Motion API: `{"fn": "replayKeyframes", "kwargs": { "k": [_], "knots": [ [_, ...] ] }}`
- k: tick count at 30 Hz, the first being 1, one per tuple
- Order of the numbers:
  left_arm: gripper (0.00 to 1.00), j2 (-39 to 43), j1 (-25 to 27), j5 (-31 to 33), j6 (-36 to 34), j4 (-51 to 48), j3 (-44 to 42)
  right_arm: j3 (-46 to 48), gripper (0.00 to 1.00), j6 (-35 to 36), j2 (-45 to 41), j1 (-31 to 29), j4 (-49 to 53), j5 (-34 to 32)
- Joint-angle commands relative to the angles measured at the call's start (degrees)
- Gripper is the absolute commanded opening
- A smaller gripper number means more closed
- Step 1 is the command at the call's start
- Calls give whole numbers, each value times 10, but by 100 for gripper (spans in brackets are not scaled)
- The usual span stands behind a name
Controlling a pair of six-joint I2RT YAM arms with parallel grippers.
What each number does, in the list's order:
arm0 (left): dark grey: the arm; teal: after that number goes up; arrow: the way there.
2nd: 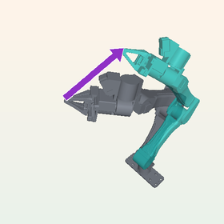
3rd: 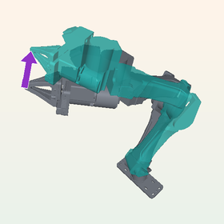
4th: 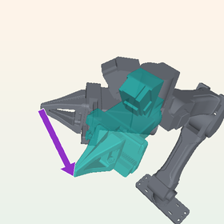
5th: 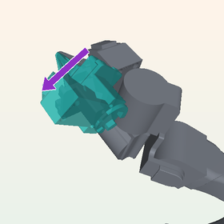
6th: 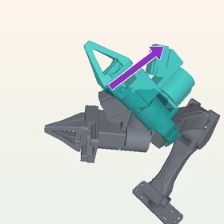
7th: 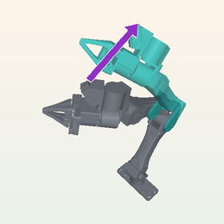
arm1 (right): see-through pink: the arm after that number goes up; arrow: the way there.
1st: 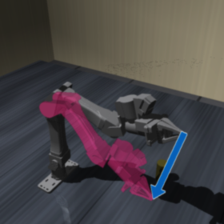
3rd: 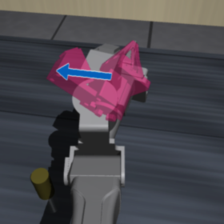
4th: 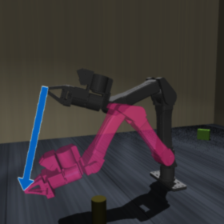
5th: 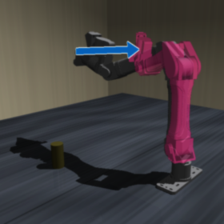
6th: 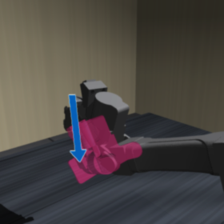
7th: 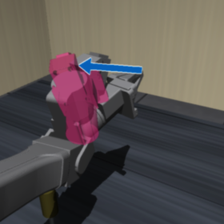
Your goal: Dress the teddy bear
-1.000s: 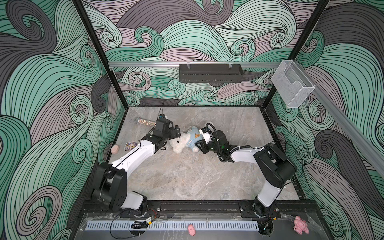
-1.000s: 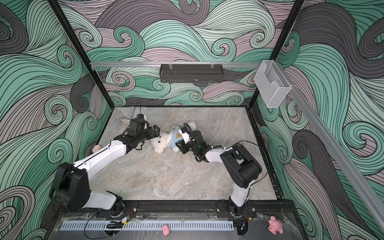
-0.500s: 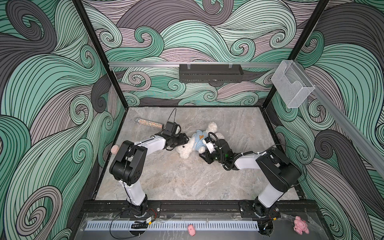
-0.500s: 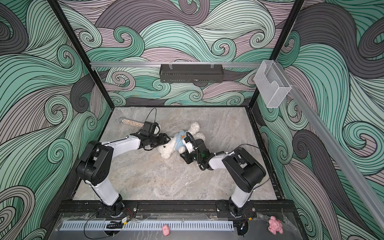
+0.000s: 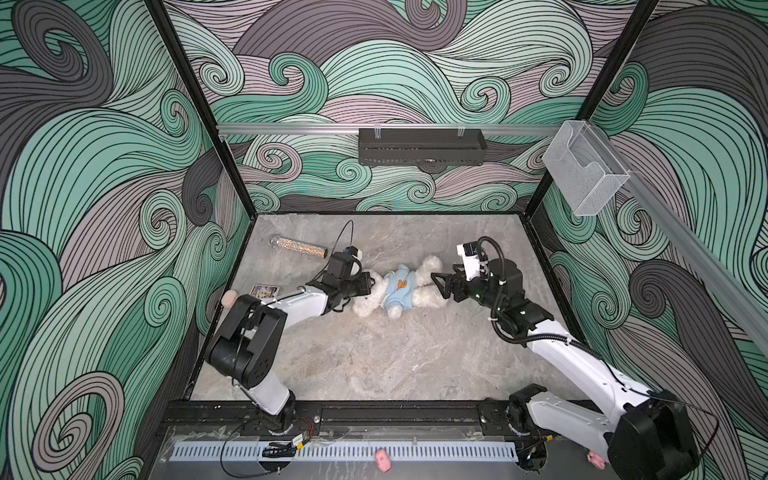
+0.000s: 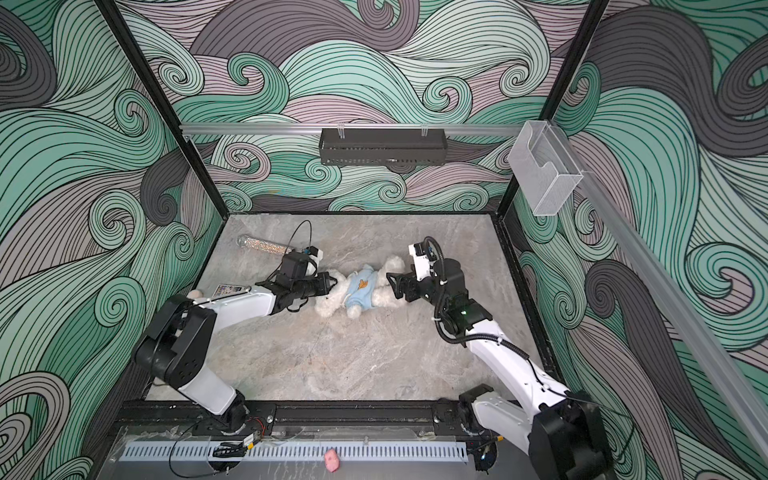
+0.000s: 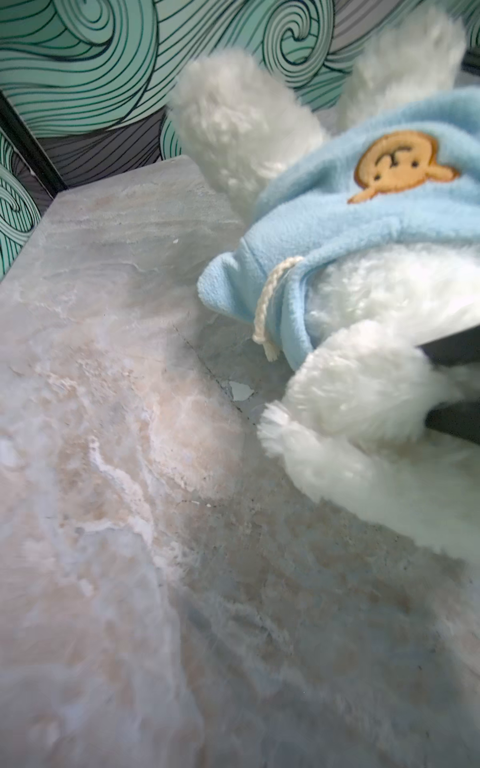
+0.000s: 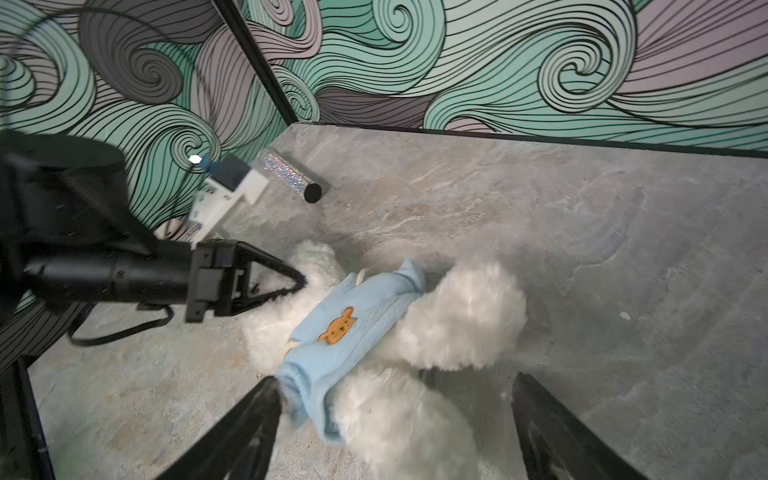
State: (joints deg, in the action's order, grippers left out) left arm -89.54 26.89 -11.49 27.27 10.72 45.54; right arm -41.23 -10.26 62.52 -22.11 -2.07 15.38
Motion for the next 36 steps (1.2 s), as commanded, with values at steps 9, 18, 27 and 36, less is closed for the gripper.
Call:
{"fn": "replayKeyframes", "kwargs": {
  "k": [9,18,27,36],
  "knots": [
    [0,166,104,191,-181,143,-60,-87,97,-30,46,47,112,117],
    [0,199,127,193,-194,170,-84,-78,97,-10,131,47,48,237],
    [0,226,132,229,-263,167,-100,-76,97,32,42,73,112,135],
    [0,262,133,191,-369,242,-145,-94,97,9,97,53,112,251]
  ]
}}
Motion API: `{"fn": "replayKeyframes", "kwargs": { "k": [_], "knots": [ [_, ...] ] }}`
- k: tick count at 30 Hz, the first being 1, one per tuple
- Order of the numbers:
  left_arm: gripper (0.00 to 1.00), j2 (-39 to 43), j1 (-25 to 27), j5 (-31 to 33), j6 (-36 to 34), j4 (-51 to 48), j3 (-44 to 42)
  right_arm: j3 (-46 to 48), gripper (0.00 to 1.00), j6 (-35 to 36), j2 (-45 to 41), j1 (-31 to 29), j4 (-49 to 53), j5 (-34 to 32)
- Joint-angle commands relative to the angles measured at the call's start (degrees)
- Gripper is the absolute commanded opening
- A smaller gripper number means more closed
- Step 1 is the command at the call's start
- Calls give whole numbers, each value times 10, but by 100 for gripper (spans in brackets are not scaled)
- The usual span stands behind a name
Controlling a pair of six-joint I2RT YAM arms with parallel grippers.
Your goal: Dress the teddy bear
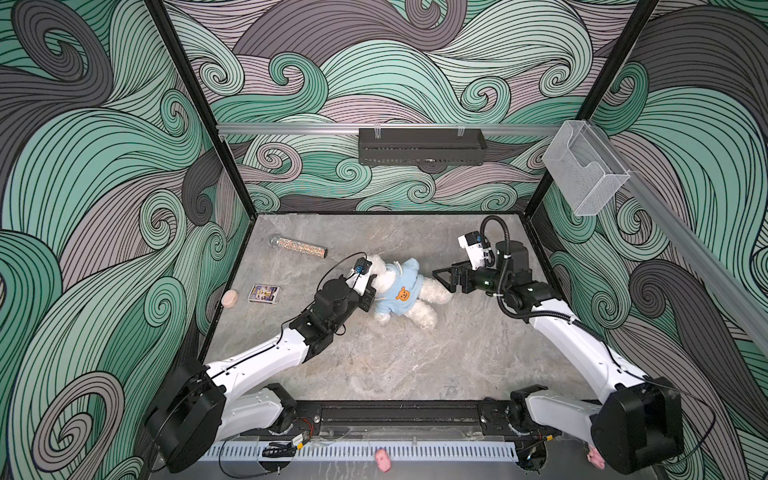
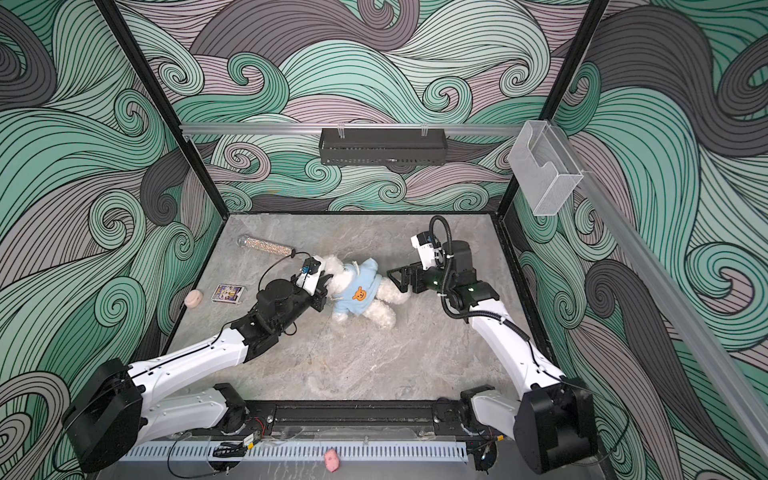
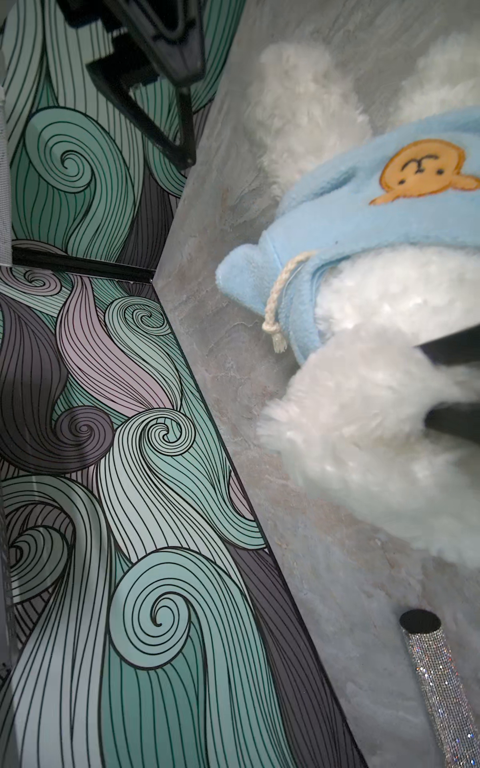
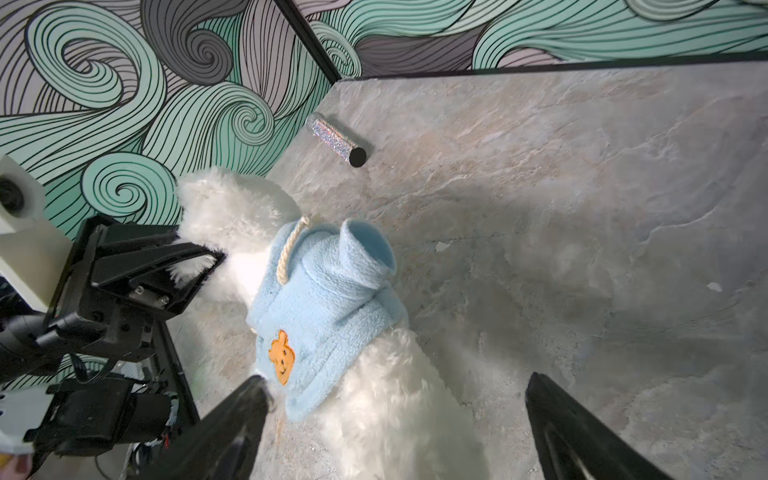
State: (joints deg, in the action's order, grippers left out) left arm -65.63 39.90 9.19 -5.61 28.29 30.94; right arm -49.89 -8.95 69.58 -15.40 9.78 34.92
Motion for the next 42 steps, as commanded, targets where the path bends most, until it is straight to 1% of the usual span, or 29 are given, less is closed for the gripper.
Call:
{"fn": "replayKeyframes", "kwargs": {
  "k": [1,4,9,10,12,14,17,20,23,25,26,27,28,30,31,32,33,34,35,36,37,39,42],
  "knots": [
    [0,26,4,-17,-38,70,-1,-7,97,-6,36,-22,-19,69],
    [0,34,3,-26,-26,76,-3,2,97,-12,70,-45,-67,98],
    [0,42,4,-35,6,87,-5,36,95,-65,104,-72,-196,139],
    [0,42,5,-33,12,89,-6,39,94,-69,109,-78,-212,139],
    [0,44,5,-26,31,97,-8,49,89,-81,118,-90,-247,136],
    [0,48,6,-6,58,104,-13,68,81,-102,118,-91,-299,126],
    [0,56,6,19,96,105,-19,110,65,-125,101,-92,-403,104],
    [0,56,6,17,128,91,-22,128,48,-128,86,-97,-469,90],
    [0,56,8,0,147,84,-32,130,29,-115,77,-99,-490,76],
    [0,57,9,-6,151,70,-38,132,16,-79,59,-98,-476,52],
    [0,61,9,-8,152,54,-39,135,9,-51,41,-99,-455,37],
    [3,66,9,-5,153,32,-37,136,4,-17,24,-98,-425,19],
    [10,72,10,4,156,7,-34,138,0,20,9,-99,-396,0],
    [33,88,8,51,177,-75,-17,145,0,96,-22,-105,-332,-51],
    [41,96,7,74,188,-110,-9,150,0,120,-33,-108,-310,-72],
    [50,105,3,100,199,-150,-1,160,0,155,-48,-114,-295,-97],
    [62,111,1,125,214,-182,7,172,0,182,-59,-121,-289,-119],
    [70,121,-4,154,235,-217,15,185,0,212,-73,-132,-286,-152],
    [73,129,-12,173,252,-244,21,199,0,237,-83,-143,-286,-181],
    [74,137,-21,176,259,-260,25,208,0,255,-89,-151,-288,-205],
    [74,149,-31,159,265,-289,37,218,0,272,-95,-160,-295,-227],
    [74,165,-45,104,259,-323,62,239,0,304,-98,-178,-320,-255],
    [74,165,-49,-9,208,-361,111,256,0,355,-90,-210,-354,-298]
  ]
}}
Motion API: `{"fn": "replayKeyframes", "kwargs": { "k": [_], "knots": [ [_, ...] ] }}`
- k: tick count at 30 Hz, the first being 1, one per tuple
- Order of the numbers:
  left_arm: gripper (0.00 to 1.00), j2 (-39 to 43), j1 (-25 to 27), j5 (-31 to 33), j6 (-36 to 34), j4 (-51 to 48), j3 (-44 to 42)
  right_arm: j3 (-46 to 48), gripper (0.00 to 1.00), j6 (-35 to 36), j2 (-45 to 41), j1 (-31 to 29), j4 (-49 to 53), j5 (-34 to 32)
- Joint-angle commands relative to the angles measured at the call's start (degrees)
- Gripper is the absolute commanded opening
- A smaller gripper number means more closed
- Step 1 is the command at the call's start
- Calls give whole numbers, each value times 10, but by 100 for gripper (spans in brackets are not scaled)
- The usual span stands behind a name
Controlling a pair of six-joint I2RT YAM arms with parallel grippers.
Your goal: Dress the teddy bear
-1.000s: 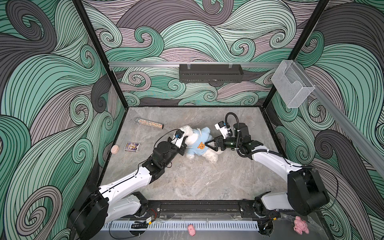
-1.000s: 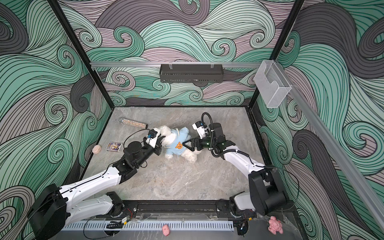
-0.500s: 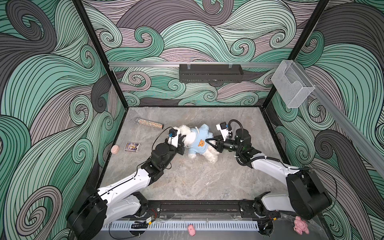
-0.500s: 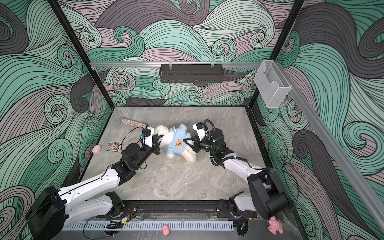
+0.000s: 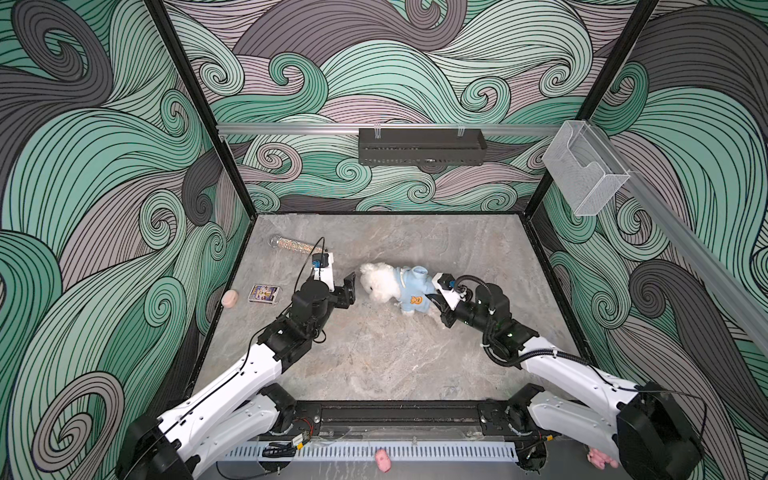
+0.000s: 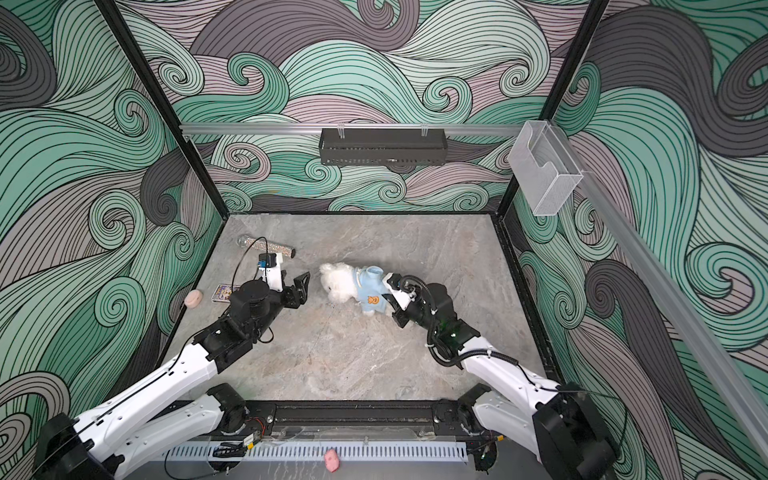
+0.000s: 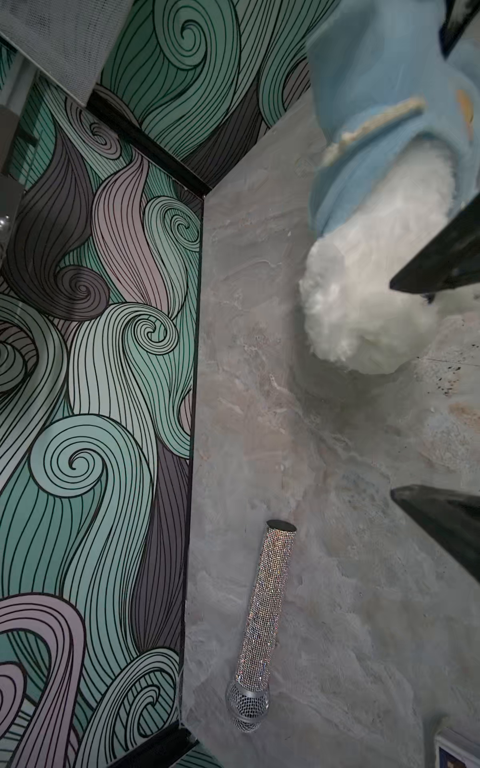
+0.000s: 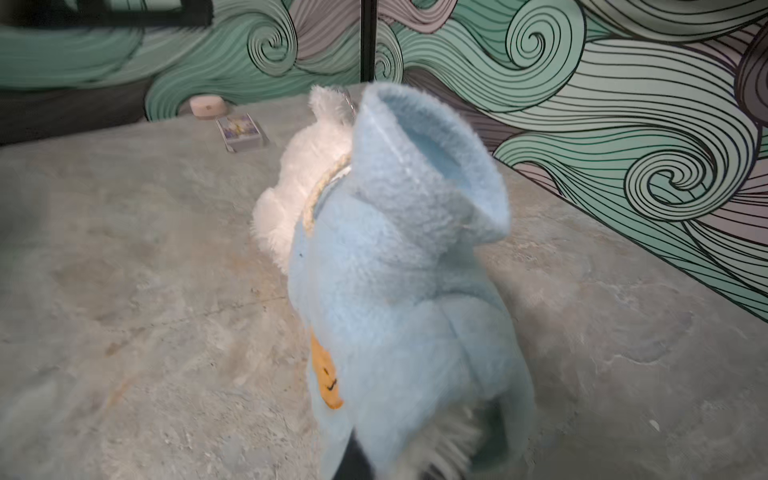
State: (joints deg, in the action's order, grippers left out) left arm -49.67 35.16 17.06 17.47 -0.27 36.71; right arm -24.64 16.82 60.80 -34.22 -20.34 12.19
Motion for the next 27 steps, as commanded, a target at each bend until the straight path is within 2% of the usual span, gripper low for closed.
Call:
{"fn": "replayKeyframes", "kwargs": {
  "k": [1,4,6,9,11,13,19,27],
  "knots": [
    [73,-4,-2,-132,-43,-93,76,10,0,113,2,-30,-67,-79],
    [69,-66,-3,-245,-107,-173,149,29,0,141,12,-48,-111,-79],
    [63,-119,-2,-298,-144,-237,203,37,0,160,15,-62,-125,-82],
    [52,-191,-2,-392,-196,-307,275,42,0,180,22,-84,-129,-94],
    [42,-235,2,-429,-202,-336,317,47,0,182,27,-94,-135,-104],
    [34,-263,14,-442,-213,-360,349,53,0,179,31,-98,-143,-107],
    [20,-342,43,-433,-242,-422,422,52,0,176,35,-104,-139,-110],
    [11,-408,64,-388,-274,-486,496,49,0,176,36,-109,-136,-111]
  ]
}}
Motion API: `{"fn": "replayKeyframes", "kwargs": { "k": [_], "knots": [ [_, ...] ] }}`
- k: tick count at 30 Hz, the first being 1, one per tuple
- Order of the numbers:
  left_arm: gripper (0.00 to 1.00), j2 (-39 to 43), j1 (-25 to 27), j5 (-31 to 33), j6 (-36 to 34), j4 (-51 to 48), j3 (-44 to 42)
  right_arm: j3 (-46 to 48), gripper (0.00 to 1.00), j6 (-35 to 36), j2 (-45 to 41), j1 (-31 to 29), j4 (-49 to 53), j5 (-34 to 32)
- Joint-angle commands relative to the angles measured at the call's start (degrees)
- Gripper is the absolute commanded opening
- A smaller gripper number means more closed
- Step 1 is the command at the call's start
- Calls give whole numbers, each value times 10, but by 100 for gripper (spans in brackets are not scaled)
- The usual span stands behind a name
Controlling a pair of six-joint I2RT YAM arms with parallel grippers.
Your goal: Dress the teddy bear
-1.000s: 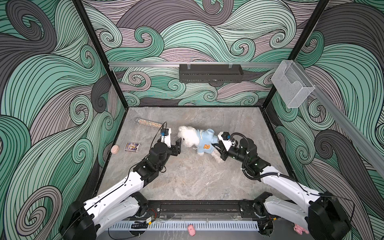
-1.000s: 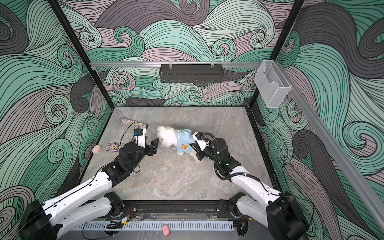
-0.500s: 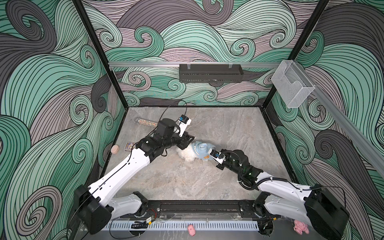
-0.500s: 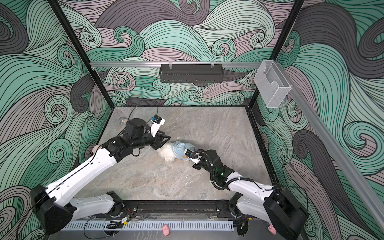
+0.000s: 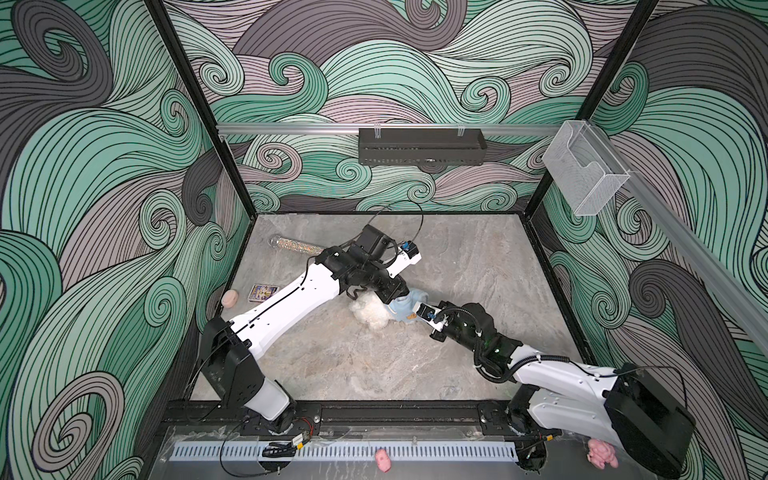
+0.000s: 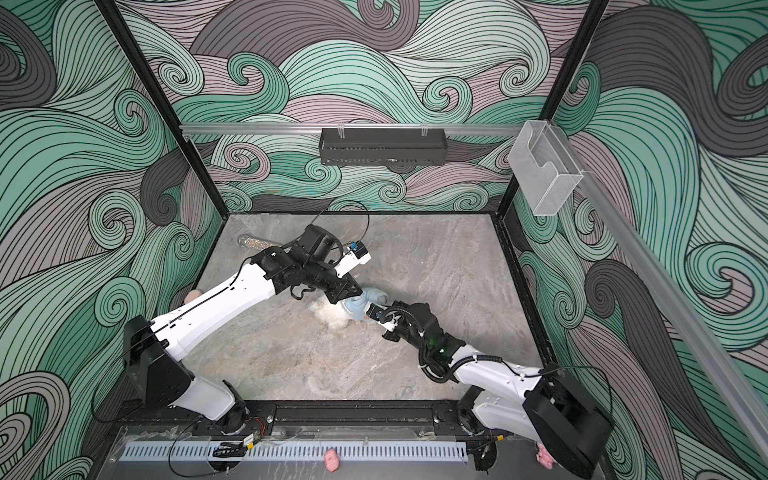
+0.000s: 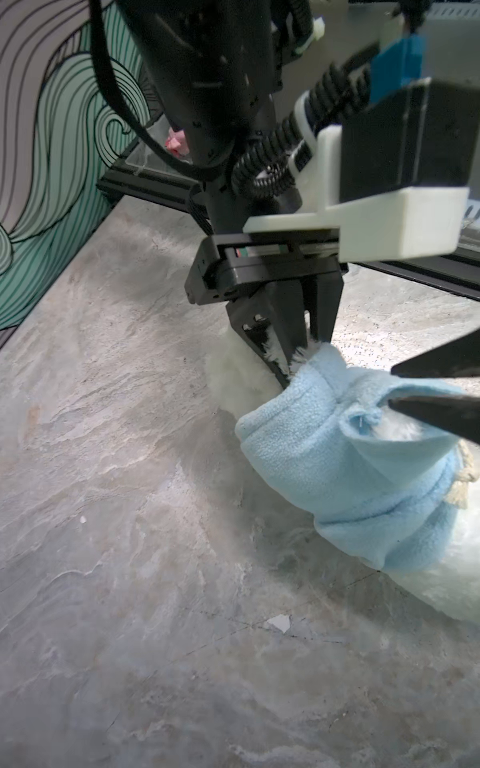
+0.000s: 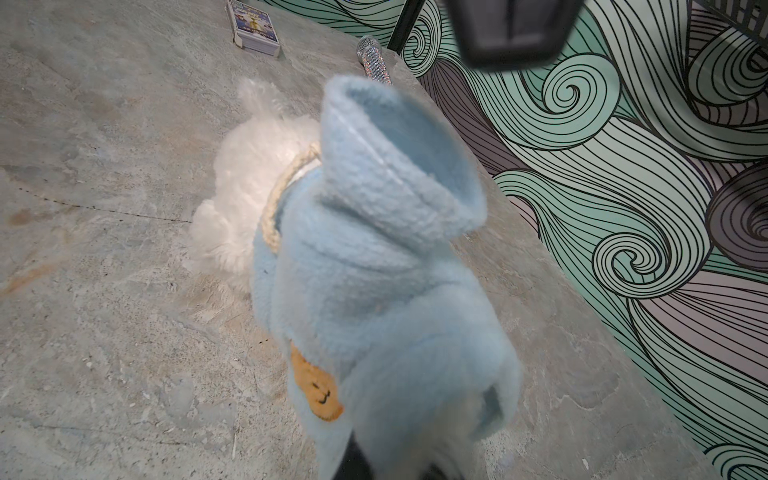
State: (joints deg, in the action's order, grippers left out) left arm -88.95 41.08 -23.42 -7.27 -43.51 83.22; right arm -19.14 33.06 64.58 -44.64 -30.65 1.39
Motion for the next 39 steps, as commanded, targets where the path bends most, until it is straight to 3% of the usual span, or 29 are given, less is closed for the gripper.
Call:
{"fn": "replayKeyframes", "kwargs": {
  "k": [1,12,23,33,39],
  "knots": [
    [10,-22,5,23,-30,-62,38,-6,0,13,-3,-4,-33,-3],
    [10,-84,6,39,-55,-126,86,-5,0,12,-11,-7,-27,-8],
    [25,-110,16,30,-148,-180,100,-5,0,-34,-13,-3,-34,11],
    [35,-105,18,-1,-223,-183,87,-10,0,-133,-30,47,-15,84],
    [38,-113,20,26,-227,-125,80,-11,0,-165,-27,54,-39,148]
  ]
}}
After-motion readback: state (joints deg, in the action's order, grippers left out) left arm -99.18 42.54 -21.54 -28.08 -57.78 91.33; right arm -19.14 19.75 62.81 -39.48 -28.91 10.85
